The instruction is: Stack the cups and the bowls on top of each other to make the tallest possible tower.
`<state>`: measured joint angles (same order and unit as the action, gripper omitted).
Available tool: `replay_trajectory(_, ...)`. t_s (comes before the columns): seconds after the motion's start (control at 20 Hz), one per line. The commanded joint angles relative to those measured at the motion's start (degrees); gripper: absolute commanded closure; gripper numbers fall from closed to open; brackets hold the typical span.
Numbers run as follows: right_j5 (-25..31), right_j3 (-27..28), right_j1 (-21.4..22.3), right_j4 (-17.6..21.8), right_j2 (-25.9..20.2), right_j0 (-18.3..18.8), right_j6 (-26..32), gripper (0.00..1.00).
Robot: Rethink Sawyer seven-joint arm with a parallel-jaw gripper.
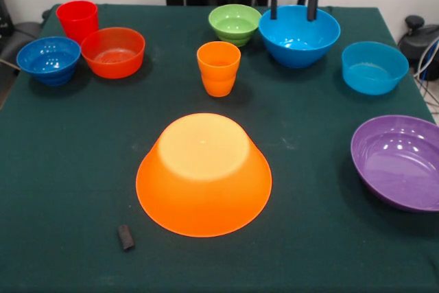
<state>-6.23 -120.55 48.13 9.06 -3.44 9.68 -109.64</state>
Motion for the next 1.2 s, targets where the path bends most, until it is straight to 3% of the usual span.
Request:
replay_trajectory(0.05, 4.37, -3.11, -0.18, -3.9, 4.15, -6.34, -10.55, 0.0)
replay_trajectory(0.15, 1.43, -6.08, -0.89, -3.48, 0.66, -4.02, -12.21, 0.0)
replay_trajectory(0.3, -2.04, -7.4, -2.72, -3.0, 2.98, -6.47, -12.53, 0.0)
replay_trajectory(0.4, -3.96, -8.14, -3.75, -2.97, 0.89, -5.55, -13.67, 0.0)
replay_trajectory(0.6, -10.04, -6.67, -8.13, -4.77, 3.53, -10.23, -14.99, 0.0)
replay_trajectory(0.75, -6.83, -6.98, -8.92, -1.7, 5.17, -9.0, -11.29, 0.0)
replay_trajectory(0.85, -10.39, -8.87, -9.32, 1.88, 2.38, -5.11, -12.01, 0.0)
replay_trajectory(1.0, -13.47, -11.28, -11.71, 5.45, 2.72, -2.54, -11.73, 0.0)
replay_trajectory(1.1, -15.29, -14.04, -12.42, 7.27, 0.33, 0.79, -13.97, 0.0)
replay_trajectory(1.2, -17.24, -15.53, -12.43, 7.39, 3.21, -0.75, -14.02, 0.0)
